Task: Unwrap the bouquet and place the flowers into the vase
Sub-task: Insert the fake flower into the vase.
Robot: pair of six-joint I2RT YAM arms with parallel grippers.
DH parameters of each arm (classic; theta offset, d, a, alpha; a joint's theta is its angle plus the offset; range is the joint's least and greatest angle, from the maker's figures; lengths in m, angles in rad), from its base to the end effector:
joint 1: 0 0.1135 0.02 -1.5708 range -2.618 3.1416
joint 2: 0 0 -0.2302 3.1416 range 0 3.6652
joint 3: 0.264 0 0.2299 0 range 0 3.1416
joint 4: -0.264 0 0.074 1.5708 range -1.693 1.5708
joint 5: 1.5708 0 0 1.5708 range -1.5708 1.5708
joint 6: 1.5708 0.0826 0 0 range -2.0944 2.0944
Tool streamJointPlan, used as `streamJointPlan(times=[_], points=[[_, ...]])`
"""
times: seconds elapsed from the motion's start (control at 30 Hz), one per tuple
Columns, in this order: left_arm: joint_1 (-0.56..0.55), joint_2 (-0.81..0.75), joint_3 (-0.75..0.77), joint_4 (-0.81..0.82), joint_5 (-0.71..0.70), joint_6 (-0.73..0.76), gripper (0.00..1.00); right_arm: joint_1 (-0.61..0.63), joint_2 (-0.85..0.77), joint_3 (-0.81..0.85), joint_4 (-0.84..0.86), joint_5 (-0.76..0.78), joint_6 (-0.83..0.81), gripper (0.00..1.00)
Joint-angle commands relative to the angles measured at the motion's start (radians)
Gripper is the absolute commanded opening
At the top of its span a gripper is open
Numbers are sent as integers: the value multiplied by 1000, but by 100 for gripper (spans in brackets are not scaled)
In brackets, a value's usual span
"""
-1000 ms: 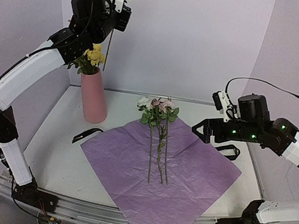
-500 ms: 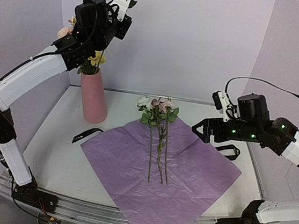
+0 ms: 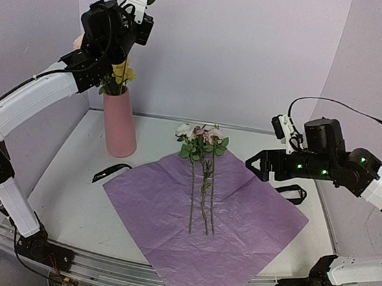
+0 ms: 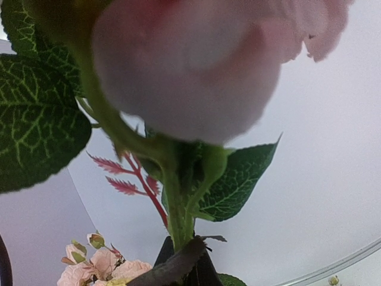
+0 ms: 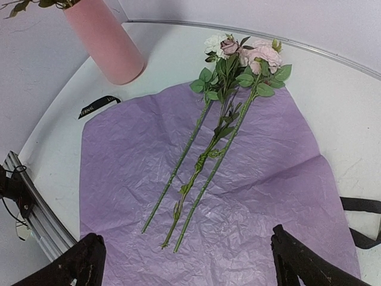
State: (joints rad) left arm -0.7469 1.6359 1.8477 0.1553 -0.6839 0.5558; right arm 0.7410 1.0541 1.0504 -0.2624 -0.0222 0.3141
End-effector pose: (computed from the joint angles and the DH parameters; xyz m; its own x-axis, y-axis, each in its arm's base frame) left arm 0.3056 -0.2118 0.4981 0.2732 0.3044 -0.9125 -0.0592 0.9521 0.2998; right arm 0.2050 0.1900 0.3316 -0.3979 0.0546 -0.9158 -0.5969 0.7426 0.3036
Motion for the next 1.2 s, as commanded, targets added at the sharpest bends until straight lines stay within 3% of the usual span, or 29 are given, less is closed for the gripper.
streamJointPlan(times=[0.0, 0.37, 0.47, 0.6, 0.73, 0.97, 1.17], points=[[24, -11, 11, 2, -1, -24, 0, 2, -11, 130, -26, -24, 33, 98], [30, 4, -2, 0, 10, 3, 0, 1, -24, 521, -107, -42, 392, 98], [30, 14, 1, 0, -7, 15, 0, 2, -31, 617, -101, 16, 502, 98], [30, 22, 8, -2, -56, 22, 0, 2, -30, 710, -95, 205, 632, 98], [30, 10, -5, -2, -74, 44, 0, 1, -65, 652, -61, 354, 751, 98], [31, -27, -52, 1, -66, 79, 0, 2, -3, 600, -37, 239, 834, 98], [37, -37, -50, 1, -49, 52, 0, 2, -43, 518, -25, 260, 857, 98]])
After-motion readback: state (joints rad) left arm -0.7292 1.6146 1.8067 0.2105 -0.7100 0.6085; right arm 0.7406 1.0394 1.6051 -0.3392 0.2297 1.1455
